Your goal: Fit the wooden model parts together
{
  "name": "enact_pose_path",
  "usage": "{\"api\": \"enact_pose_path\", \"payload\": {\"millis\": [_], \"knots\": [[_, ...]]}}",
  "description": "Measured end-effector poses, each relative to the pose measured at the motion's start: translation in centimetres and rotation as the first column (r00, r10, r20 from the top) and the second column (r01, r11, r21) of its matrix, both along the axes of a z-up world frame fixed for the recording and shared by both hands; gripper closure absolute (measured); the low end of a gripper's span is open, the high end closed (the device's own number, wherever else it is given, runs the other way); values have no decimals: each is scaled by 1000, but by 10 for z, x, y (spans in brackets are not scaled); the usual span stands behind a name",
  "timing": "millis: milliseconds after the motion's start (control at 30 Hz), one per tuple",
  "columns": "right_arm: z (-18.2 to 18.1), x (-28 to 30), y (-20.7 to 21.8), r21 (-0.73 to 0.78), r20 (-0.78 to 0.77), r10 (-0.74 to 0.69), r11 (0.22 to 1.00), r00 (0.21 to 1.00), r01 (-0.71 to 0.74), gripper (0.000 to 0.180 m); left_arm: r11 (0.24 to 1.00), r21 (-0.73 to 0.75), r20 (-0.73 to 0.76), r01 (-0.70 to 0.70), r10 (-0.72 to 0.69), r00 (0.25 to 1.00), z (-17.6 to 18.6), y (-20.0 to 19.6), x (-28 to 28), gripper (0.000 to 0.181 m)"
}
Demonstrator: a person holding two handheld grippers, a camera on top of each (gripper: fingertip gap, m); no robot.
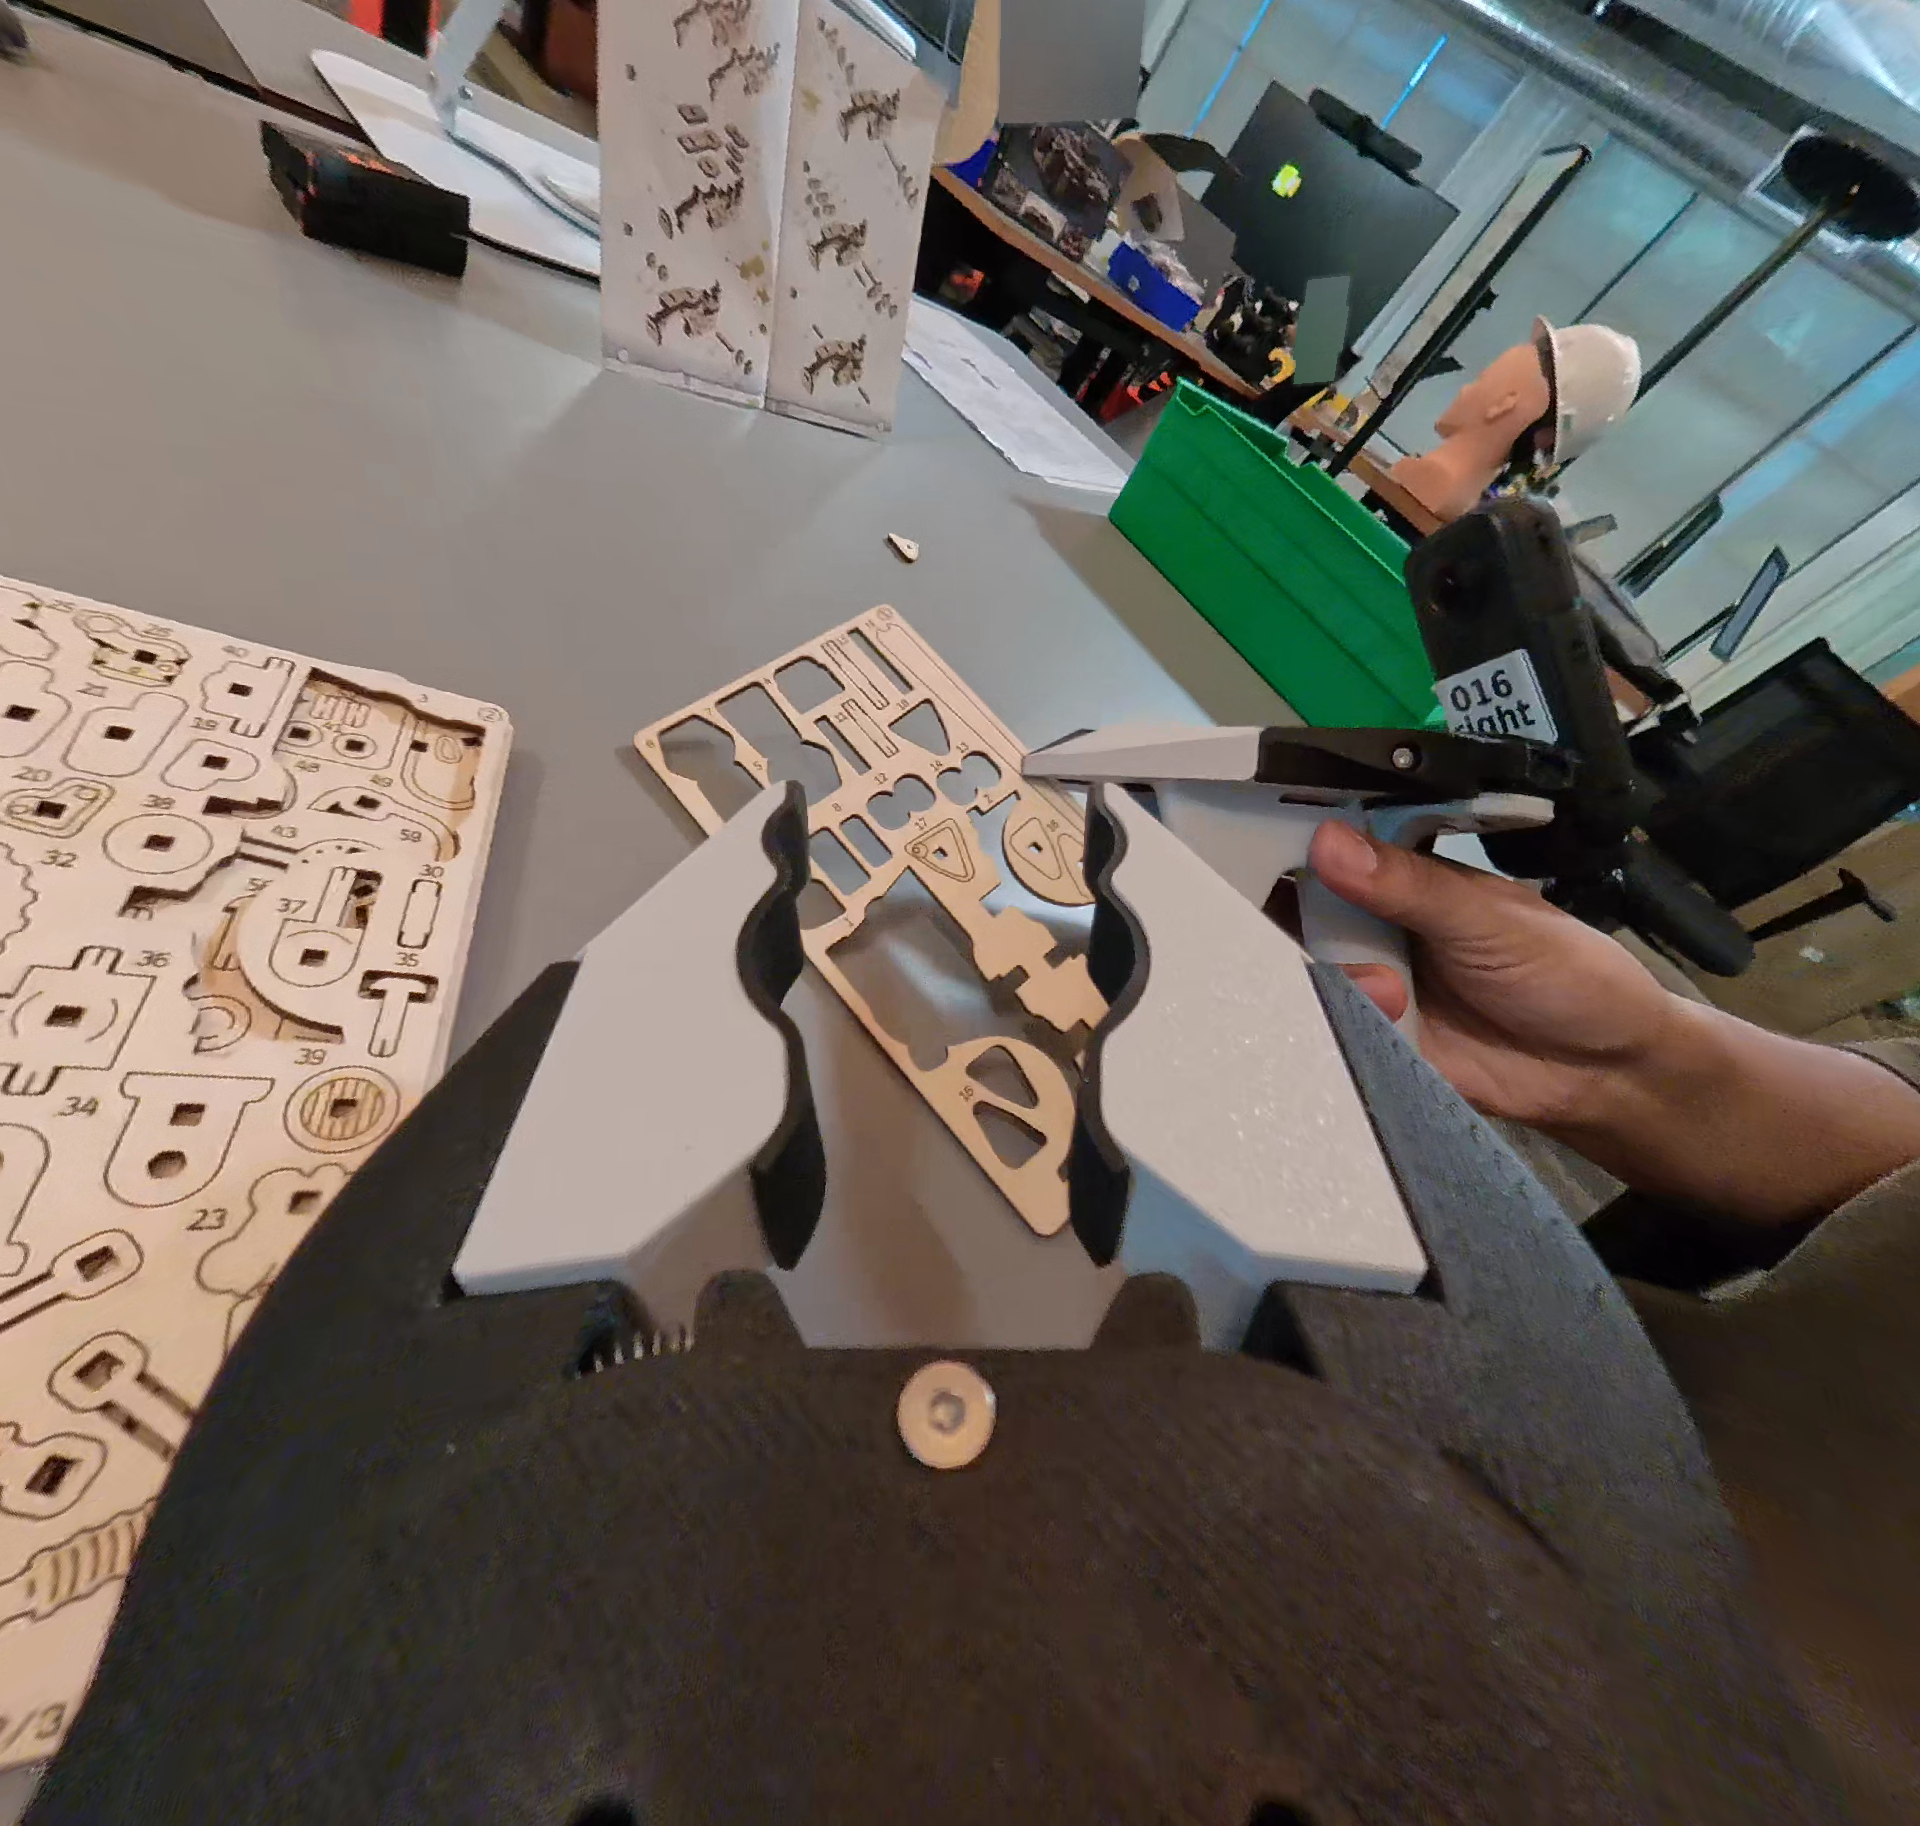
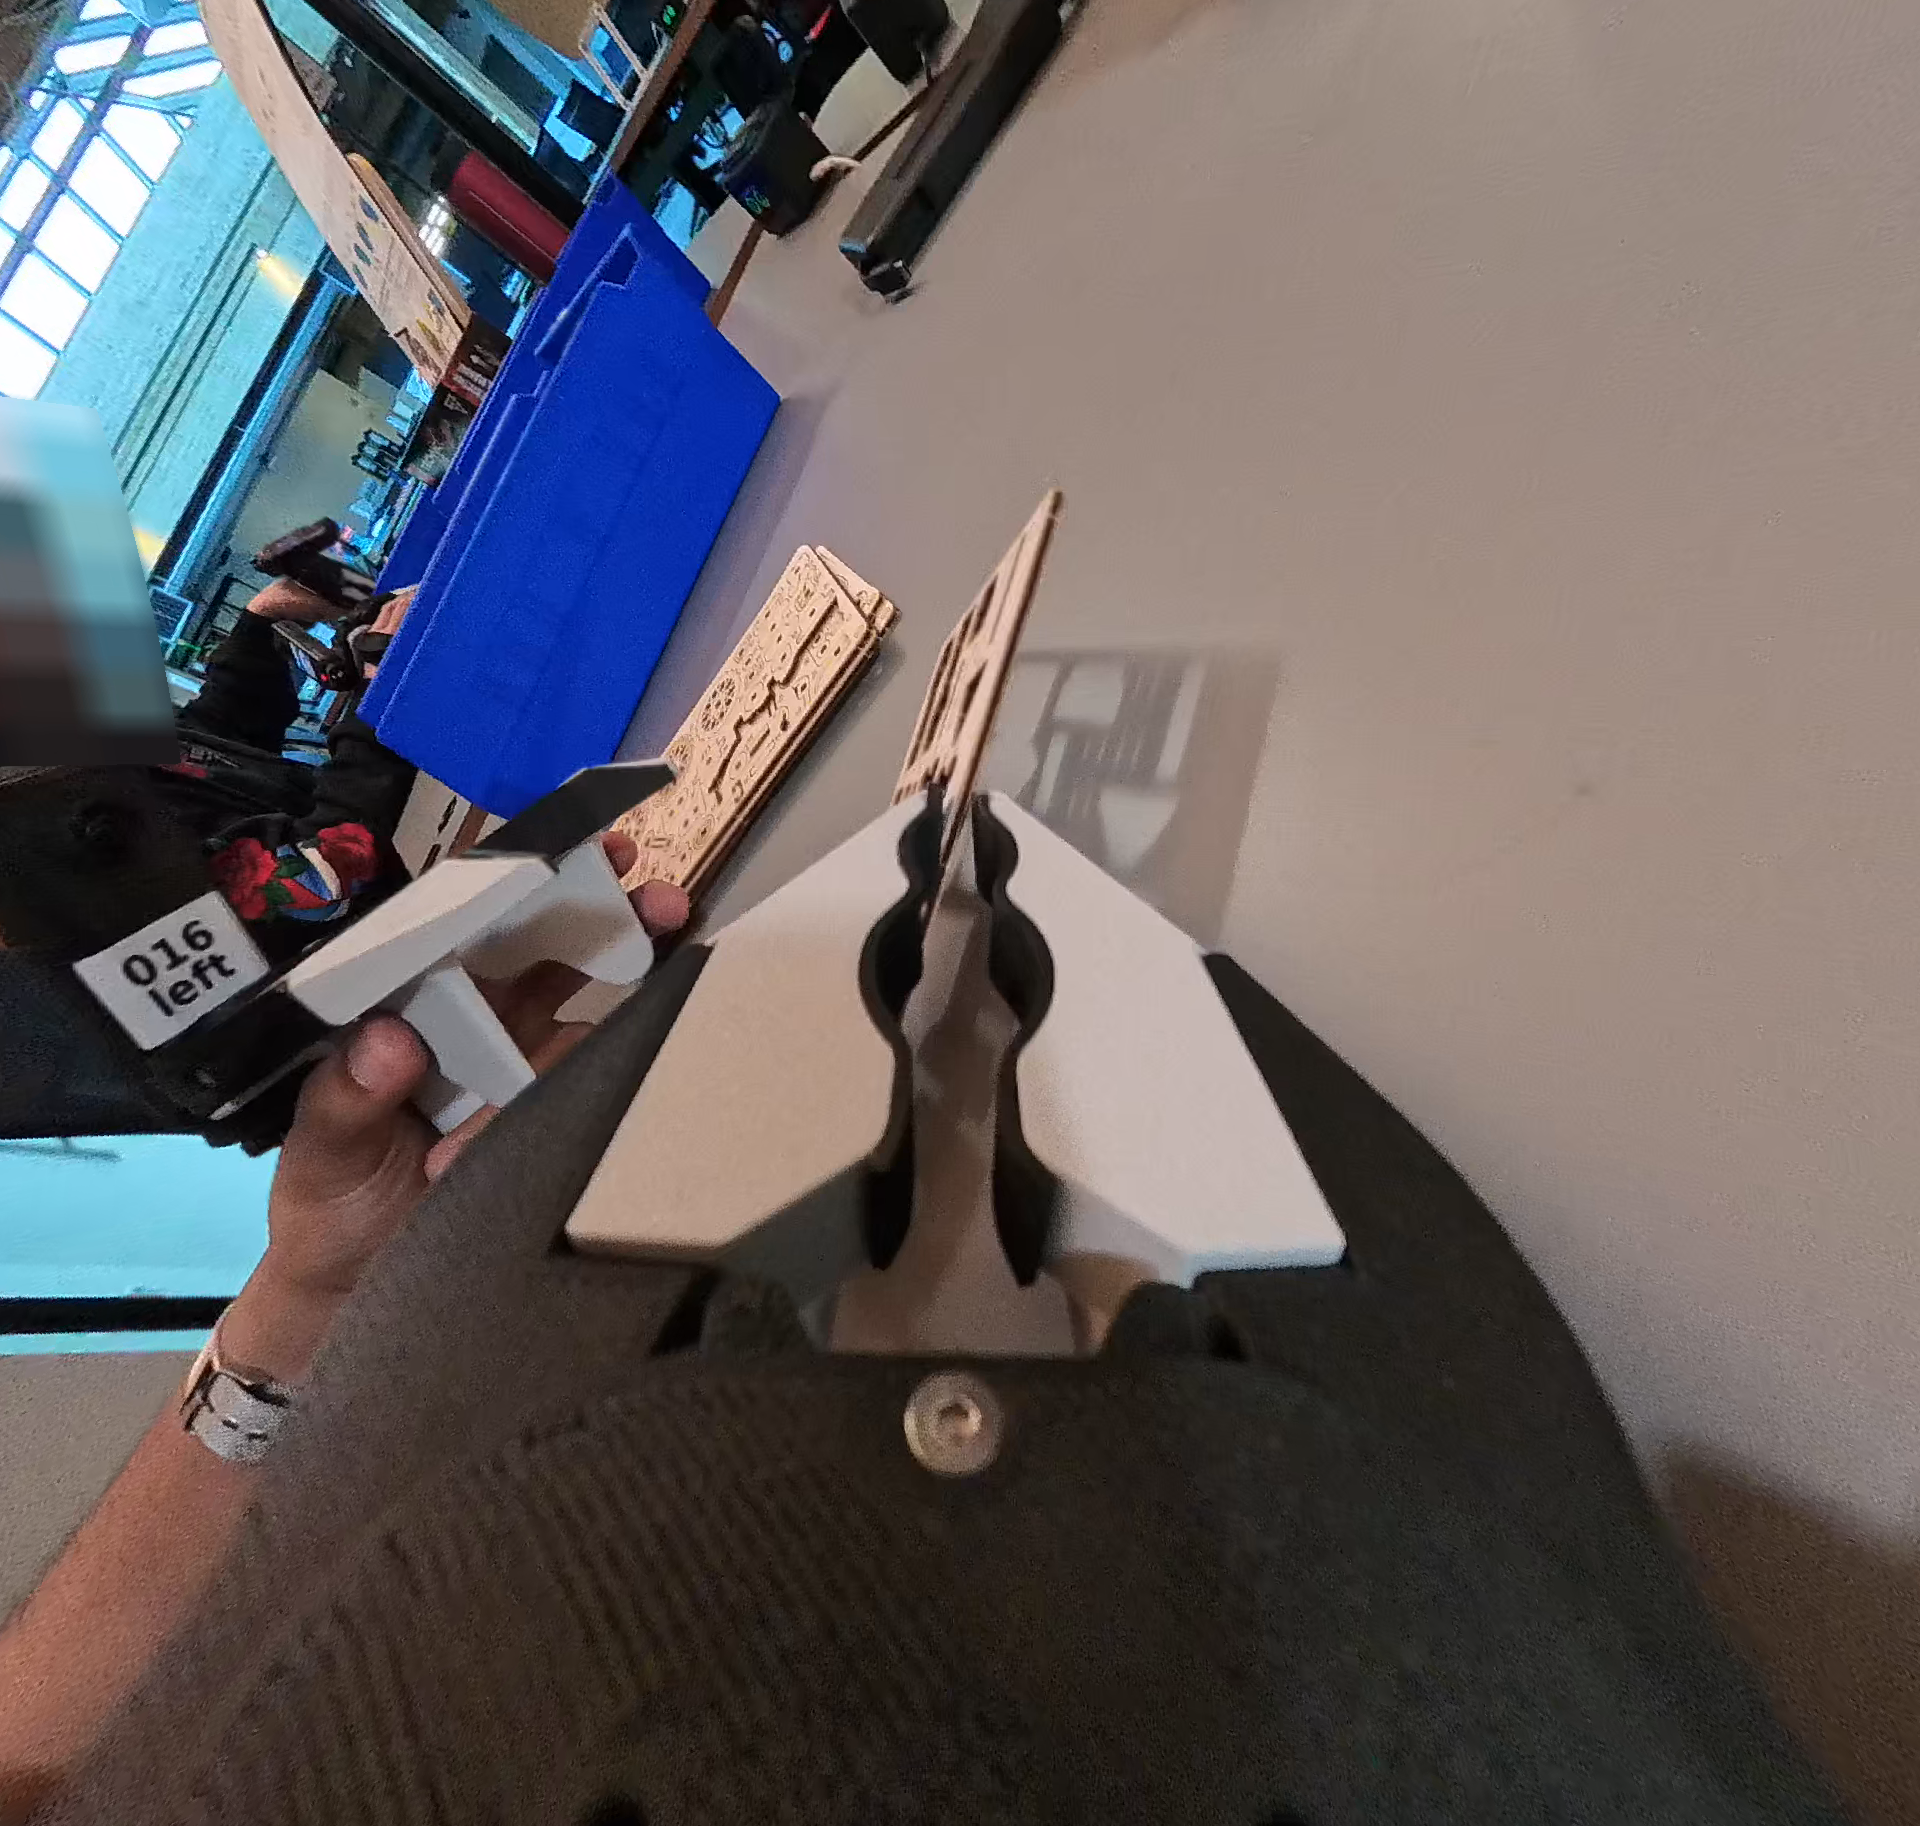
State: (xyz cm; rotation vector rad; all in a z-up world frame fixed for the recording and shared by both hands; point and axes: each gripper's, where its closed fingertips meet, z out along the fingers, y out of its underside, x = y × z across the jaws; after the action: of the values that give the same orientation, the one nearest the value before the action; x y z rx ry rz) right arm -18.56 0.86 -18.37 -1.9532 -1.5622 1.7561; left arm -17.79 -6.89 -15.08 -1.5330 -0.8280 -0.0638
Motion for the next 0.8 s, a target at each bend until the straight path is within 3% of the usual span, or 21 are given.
{"api": "enact_pose_path", "payload": {"millis": [33,133,267,433,600,667,767,800], "knots": [[-2,0,0,-7,13,0,1000,1000,0,176,1000,-16,-6,5,-5,1000,-1,2,1,129],[-4,1,1,-12,24,0,1000,1000,1,170,998,-68,-36,9,-11,999,-3,6,4,129],[-4,3,-6,-12,26,62,998,998,-62,131,995,-95,-42,28,-32,999,-6,11,6,131],[8,9,-11,-110,-10,126,986,992,-127,115,995,-86,-21,53,-55,998,-7,17,5,135],[25,12,-4,29,-128,132,991,983,-129,110,996,-89,-74,28,-35,997,-1,20,-1,138],[32,16,-8,91,-171,167,984,971,-153,109,996,-69,-65,58,-63,996,2,23,3,145],[37,23,-15,169,-215,219,968,952,-185,109,991,44,-38,125,-123,992,17,27,9,181],[38,25,-17,196,-227,235,962,945,-192,110,992,61,-35,110,-108,993,19,27,7,181]]}}
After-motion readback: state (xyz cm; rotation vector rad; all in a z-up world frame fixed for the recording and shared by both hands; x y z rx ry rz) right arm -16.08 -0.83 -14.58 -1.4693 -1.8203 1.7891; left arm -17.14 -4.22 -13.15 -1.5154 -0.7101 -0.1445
